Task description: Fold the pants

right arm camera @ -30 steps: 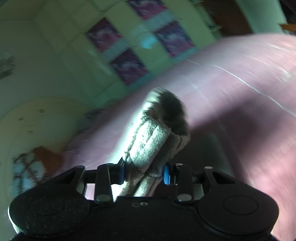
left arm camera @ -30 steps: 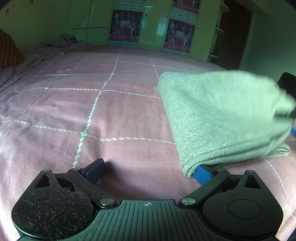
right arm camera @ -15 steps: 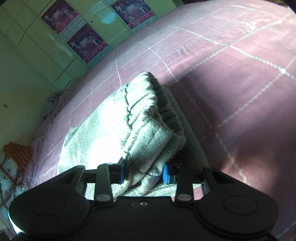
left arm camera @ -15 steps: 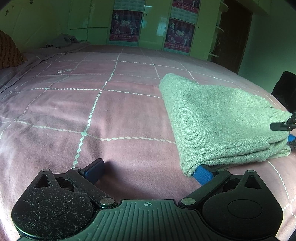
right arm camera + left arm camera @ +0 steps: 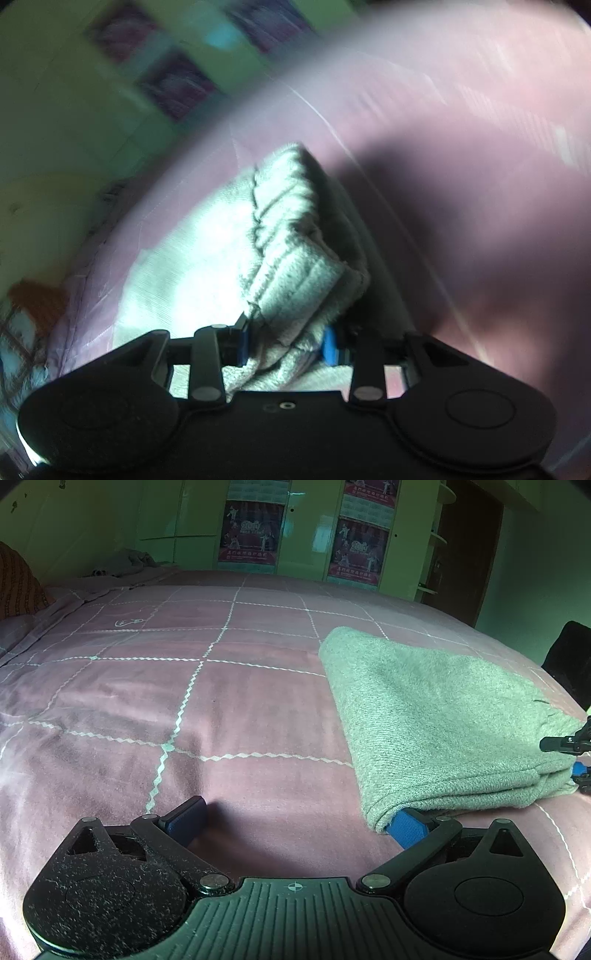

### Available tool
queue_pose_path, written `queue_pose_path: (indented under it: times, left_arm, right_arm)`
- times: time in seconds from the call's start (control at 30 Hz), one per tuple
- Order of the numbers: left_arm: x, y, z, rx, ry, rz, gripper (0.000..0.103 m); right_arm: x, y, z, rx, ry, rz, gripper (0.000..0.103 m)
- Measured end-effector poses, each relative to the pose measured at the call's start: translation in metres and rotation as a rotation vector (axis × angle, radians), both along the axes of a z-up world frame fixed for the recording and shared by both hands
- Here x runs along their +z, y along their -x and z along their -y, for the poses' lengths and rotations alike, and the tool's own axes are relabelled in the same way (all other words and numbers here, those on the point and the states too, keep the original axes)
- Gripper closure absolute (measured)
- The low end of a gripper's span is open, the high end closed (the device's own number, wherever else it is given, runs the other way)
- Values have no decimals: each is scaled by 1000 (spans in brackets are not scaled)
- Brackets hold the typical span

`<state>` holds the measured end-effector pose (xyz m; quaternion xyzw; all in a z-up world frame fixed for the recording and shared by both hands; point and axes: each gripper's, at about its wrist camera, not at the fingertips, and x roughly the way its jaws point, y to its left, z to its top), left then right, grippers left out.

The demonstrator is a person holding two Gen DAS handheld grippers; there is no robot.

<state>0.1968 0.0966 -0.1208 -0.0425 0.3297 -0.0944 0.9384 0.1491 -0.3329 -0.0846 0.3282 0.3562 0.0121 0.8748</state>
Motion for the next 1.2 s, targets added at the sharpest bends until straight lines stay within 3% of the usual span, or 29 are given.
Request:
queue_pose_path:
  times: [0.13, 0.4, 0.7, 0.8, 0.9, 0.97, 1.0, 1.03, 1.07, 1.1, 1.2]
  left_arm:
    - [0, 0, 1, 3, 0, 0, 1]
    - [1, 3, 3, 4, -5, -1, 1]
    - [6, 8, 3, 0, -49, -33, 1]
    - [16, 18, -6, 11, -42, -107, 1]
    - [28, 27, -25, 47, 62, -125, 1]
    - [33, 19, -33, 81, 93, -120, 1]
    - [38, 12, -36, 89, 116, -99, 4]
    - [44, 4, -36, 70, 164, -72, 15]
    - [49, -9, -33, 34, 213, -68, 64]
    - [55, -25, -25, 7, 233, -72, 91]
    - [71, -60, 11, -87, 232, -7, 91]
  right_arm:
    - [6, 0, -8, 21, 61, 18, 68]
    - [-2, 9, 4, 2, -25, 31, 68]
    - [2, 8, 5, 10, -38, 15, 65]
    - [5, 14, 13, -2, -63, 20, 61]
    - [15, 26, 25, -9, -63, 42, 51]
    - [24, 36, 36, -45, -15, 59, 33]
    - [32, 40, 41, -93, 49, 58, 33]
    - [38, 43, 47, -124, 94, 73, 44]
    - [45, 41, 50, -122, 132, 102, 68]
    - [53, 35, 47, -95, 191, 125, 76]
    - [76, 6, 21, 32, 339, 197, 78]
